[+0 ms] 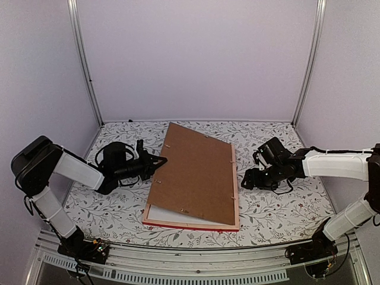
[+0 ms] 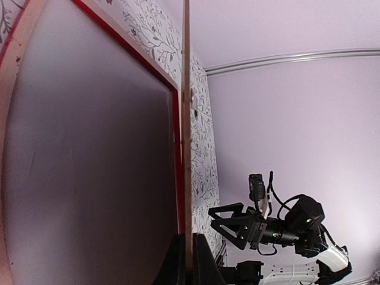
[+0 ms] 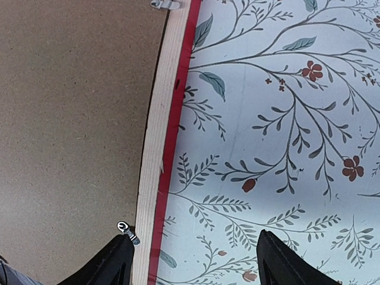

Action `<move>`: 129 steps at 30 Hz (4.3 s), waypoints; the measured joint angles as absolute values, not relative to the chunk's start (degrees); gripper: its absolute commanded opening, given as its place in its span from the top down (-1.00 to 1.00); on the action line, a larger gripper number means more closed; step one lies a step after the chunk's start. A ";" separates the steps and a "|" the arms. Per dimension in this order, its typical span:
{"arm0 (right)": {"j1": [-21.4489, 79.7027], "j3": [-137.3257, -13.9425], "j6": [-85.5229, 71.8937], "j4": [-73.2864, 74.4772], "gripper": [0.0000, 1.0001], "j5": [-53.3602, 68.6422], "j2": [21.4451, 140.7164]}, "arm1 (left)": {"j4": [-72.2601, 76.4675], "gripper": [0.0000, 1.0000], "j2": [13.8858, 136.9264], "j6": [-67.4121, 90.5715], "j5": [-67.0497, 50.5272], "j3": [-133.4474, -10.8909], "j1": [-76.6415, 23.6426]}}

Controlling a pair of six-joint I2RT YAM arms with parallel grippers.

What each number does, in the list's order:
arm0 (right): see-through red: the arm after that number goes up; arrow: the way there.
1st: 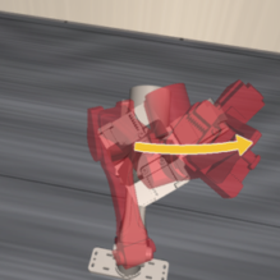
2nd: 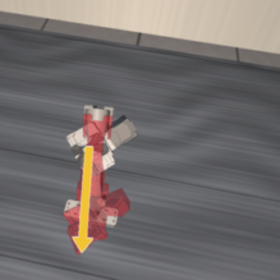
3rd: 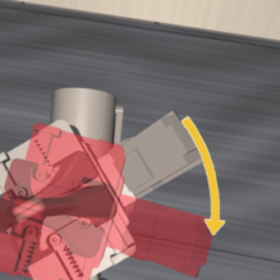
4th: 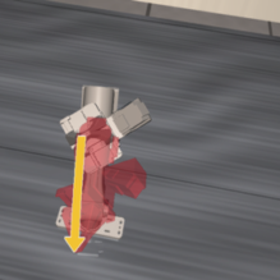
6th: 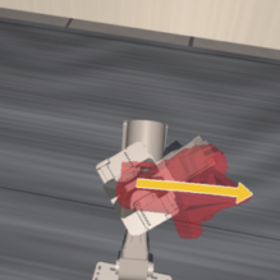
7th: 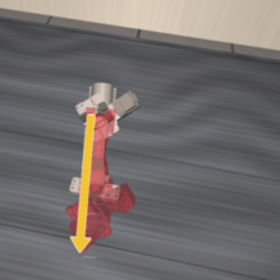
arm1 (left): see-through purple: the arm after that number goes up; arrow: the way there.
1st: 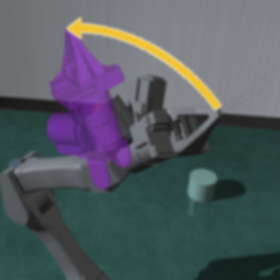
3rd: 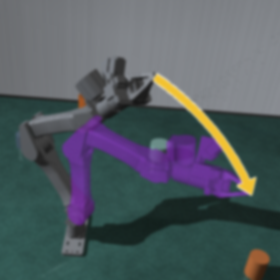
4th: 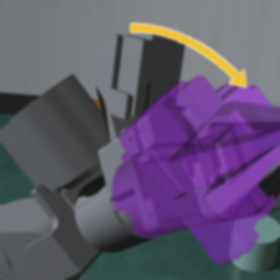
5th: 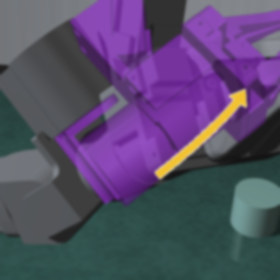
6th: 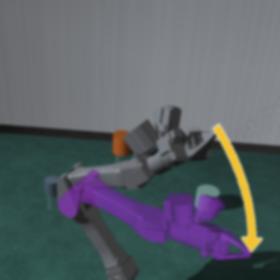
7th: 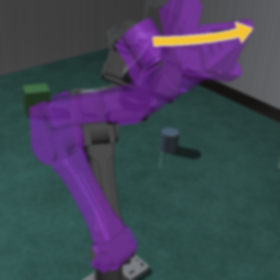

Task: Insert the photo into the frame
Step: Place the backboard with the photo.

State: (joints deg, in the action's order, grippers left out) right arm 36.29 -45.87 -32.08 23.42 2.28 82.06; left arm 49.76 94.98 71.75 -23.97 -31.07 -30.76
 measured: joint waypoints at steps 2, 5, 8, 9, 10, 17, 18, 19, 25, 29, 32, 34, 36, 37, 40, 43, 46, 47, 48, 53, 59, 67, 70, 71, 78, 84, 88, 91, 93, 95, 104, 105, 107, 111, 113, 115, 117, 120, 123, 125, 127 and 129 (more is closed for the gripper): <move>36.29 -45.74 -32.05 23.31 -0.50 2.33 82.06 | 50.22 1.00 94.98 71.44 -23.92 -31.07 -30.81; 36.29 -45.71 -32.05 23.11 -0.50 2.33 82.08 | 50.30 1.00 94.98 71.13 -23.79 -31.07 -30.81; 36.29 -45.71 -32.05 23.07 -0.50 2.35 82.08 | 50.19 1.00 94.98 70.91 -23.77 -31.14 -30.81; 36.29 -45.71 -32.05 23.07 -0.50 2.35 82.08 | 50.17 1.00 94.98 70.89 -23.77 -31.16 -30.81; 36.29 -45.69 -32.05 23.07 -0.50 2.35 82.08 | 50.09 1.00 94.98 70.87 -23.77 -31.18 -30.81; 36.29 -45.69 -32.05 23.05 -0.50 2.37 82.11 | 48.42 1.00 95.02 71.16 -23.86 -31.48 -30.81; 36.29 -45.69 -32.05 23.05 -0.50 2.37 82.15 | 48.16 1.00 95.02 71.24 -23.97 -31.53 -30.81; 36.29 -45.69 -32.05 23.05 -0.50 2.37 82.21 | 47.97 1.00 95.02 71.37 -24.05 -31.62 -30.81; 36.29 -45.67 -32.05 22.98 -0.50 2.50 82.54 | 46.04 1.00 95.31 71.64 -25.32 -33.61 -30.81; 36.29 -45.67 -32.05 22.85 -0.50 2.59 82.59 | 45.28 1.00 95.39 71.88 -25.58 -33.98 -30.81; 36.29 -45.67 -32.08 22.68 -0.50 2.72 82.59 | 45.15 1.00 95.39 72.27 -25.76 -33.98 -30.81; 36.29 -45.67 -32.08 22.61 -0.50 2.79 82.63 | 45.06 1.00 95.39 72.40 -25.89 -34.02 -30.81; 36.29 -45.67 -32.08 22.52 -0.50 3.09 82.76 | 44.80 1.00 95.37 72.44 -26.09 -34.15 -30.81; 36.29 -45.67 -32.08 22.46 -0.50 3.14 82.85 | 44.60 1.00 95.37 72.44 -26.15 -34.30 -30.81; 36.29 -45.67 -32.05 22.37 -0.50 3.36 83.09 | 44.16 1.00 95.15 72.44 -26.41 -34.57 -30.81; 36.29 -45.67 -32.05 22.22 -0.50 3.44 83.13 | 43.66 1.00 94.87 72.44 -26.55 -34.57 -30.79; 36.29 -45.67 -32.05 21.85 -0.50 3.57 83.46 | 42.63 1.00 94.19 72.44 -26.63 -34.61 -30.74; 36.29 -45.67 -32.08 21.76 -0.50 3.60 83.64 | 42.30 1.00 94.08 72.44 -26.65 -34.65 -30.70; 36.29 -45.67 -32.05 21.71 -0.50 3.60 83.81 | 42.02 1.00 93.97 72.44 -26.65 -34.70 -30.68; 36.29 -45.67 -32.05 21.45 -0.49 3.73 84.49 | 40.84 1.00 92.88 72.18 -26.74 -34.81 -30.48; 36.29 -45.67 -32.03 21.37 -0.49 3.79 84.53 | 40.66 1.00 93.06 71.99 -26.98 -35.18 -30.48; 36.29 -45.67 -32.03 21.37 -0.49 3.79 84.53 | 41.08 1.00 95.04 72.03 -27.81 -35.75 -30.35; 36.29 -45.67 -32.05 21.37 -0.49 3.79 84.53 | 41.65 1.00 95.96 72.10 -28.12 -35.75 -30.33; 36.29 -45.67 -32.03 21.34 -0.49 3.79 84.55 | 41.95 0.98 96.27 72.23 -28.27 -35.75 -30.33; 36.29 -45.58 -32.05 21.30 -0.49 3.79 84.60 | 42.65 0.57 97.58 72.64 -29.61 -35.83 -30.33; 36.29 -45.25 -32.05 21.19 -0.49 3.79 84.60 | 41.71 0.12 97.58 71.44 -30.00 -35.86 -30.33; 36.29 -45.25 -32.05 21.02 -0.49 3.79 84.60 | 39.22 -0.06 97.73 69.67 -30.17 -36.49 -30.33; 36.29 -45.25 -32.05 20.95 -0.49 3.81 84.62 | 36.45 -0.15 97.97 67.92 -30.15 -37.65 -30.33; 36.29 -45.23 -32.05 20.91 -0.49 3.81 84.62 | 34.33 -0.24 98.00 66.41 -30.02 -38.48 -30.37; 36.29 -45.19 -32.05 20.75 -0.49 3.90 84.64 | 31.94 -0.30 98.00 64.90 -29.71 -39.46 -30.41; 36.29 -44.91 -32.05 20.08 -0.49 4.82 85.25 | 23.92 -0.46 98.63 58.87 -27.18 -42.22 -31.14; 36.29 -44.88 -32.05 20.05 -0.49 4.84 85.25 | 23.22 -0.47 98.65 58.28 -26.83 -42.35 -31.20; 36.29 -44.75 -32.05 19.97 -0.49 4.84 85.25 | 21.52 -0.48 98.65 57.12 -26.00 -42.81 -31.38; 36.29 -44.53 -32.05 19.79 -0.49 4.89 85.32 | 19.05 -0.51 98.65 55.22 -24.53 -43.53 -31.68; 36.29 -44.53 -32.05 19.59 -0.49 4.93 85.47 | 17.74 -0.52 98.65 54.30 -23.73 -43.92 -31.81; 36.29 -44.53 -32.03 19.49 -0.49 4.97 85.67 | 16.80 -0.53 98.65 53.52 -23.16 -44.16 -31.90; 36.29 -44.53 -32.03 19.44 -0.49 5.02 85.71 | 15.84 -0.53 98.63 52.82 -22.55 -44.23 -31.97; 36.29 -44.53 -32.01 19.27 -0.49 5.04 85.78 | 14.33 -0.54 98.63 51.88 -21.76 -44.23 -32.03; 36.29 -44.53 -31.90 19.20 -0.49 5.06 86.13 | 12.97 -0.55 98.50 50.92 -20.97 -44.23 -32.10; 36.29 -44.53 -31.86 19.20 -0.49 5.06 86.46 | 11.97 -0.56 98.32 50.28 -20.25 -44.27 -32.12; 36.29 -44.56 -31.79 19.22 -0.49 5.06 86.59 | 11.20 -0.57 98.26 49.54 -19.94 -44.60 -32.21; 36.29 -44.60 -31.66 19.20 -0.48 5.06 86.65 | 10.46 -0.57 98.26 48.99 -19.68 -45.10 -32.23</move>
